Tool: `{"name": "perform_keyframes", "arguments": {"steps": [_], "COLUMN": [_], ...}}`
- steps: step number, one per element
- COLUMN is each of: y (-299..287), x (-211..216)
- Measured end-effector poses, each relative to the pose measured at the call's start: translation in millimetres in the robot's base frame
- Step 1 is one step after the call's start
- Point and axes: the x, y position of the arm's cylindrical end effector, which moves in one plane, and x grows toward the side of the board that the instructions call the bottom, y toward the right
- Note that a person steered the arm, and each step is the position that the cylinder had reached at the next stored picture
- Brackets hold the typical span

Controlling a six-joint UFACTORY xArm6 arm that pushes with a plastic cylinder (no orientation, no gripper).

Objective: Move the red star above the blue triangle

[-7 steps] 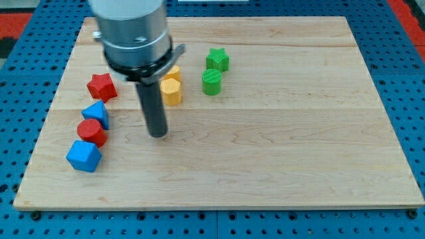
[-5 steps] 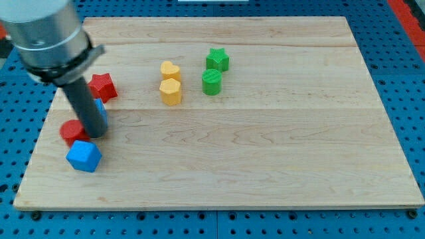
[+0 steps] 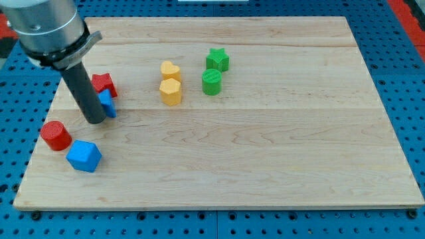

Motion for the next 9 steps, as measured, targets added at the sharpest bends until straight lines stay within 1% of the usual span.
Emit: {"name": "perform_keyframes", "arguments": {"steps": [1, 2, 4, 5, 6, 9], "y": [2, 8, 9, -5, -30, -26], "x": [-27, -45, -57, -39, -41, -92]}}
